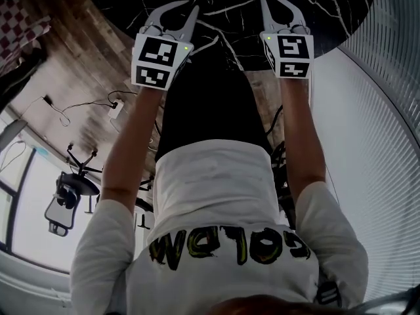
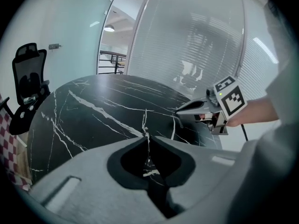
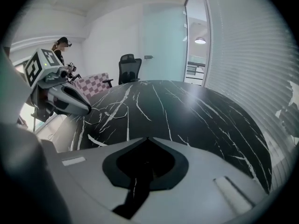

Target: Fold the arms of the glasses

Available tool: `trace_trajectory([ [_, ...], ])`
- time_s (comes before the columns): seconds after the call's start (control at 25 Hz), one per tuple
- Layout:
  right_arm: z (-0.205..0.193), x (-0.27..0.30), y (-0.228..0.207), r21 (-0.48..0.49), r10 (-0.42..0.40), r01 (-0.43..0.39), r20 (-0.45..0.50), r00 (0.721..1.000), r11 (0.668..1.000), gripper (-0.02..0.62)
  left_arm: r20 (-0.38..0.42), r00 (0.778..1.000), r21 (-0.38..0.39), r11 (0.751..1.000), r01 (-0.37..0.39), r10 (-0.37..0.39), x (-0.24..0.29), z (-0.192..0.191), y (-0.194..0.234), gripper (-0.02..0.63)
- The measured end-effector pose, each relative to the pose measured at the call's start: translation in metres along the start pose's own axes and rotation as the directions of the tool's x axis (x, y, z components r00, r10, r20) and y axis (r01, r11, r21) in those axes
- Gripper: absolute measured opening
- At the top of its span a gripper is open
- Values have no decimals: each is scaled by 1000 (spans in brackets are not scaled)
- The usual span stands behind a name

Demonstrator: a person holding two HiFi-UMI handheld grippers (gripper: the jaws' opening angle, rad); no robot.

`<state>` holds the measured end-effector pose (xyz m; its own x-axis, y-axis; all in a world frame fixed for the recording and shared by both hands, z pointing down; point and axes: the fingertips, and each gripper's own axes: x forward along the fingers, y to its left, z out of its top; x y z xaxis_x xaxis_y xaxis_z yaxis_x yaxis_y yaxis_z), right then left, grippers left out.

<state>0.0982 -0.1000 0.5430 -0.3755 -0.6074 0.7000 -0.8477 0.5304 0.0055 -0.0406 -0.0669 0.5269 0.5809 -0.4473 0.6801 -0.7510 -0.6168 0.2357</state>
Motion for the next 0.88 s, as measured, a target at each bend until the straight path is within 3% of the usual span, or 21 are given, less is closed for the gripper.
trace_trajectory([
  [0.88,3,1,45,-1,107,-107,9,994,994,3,-3,1000,-26,1000,12,-12,0,1,-8,8],
])
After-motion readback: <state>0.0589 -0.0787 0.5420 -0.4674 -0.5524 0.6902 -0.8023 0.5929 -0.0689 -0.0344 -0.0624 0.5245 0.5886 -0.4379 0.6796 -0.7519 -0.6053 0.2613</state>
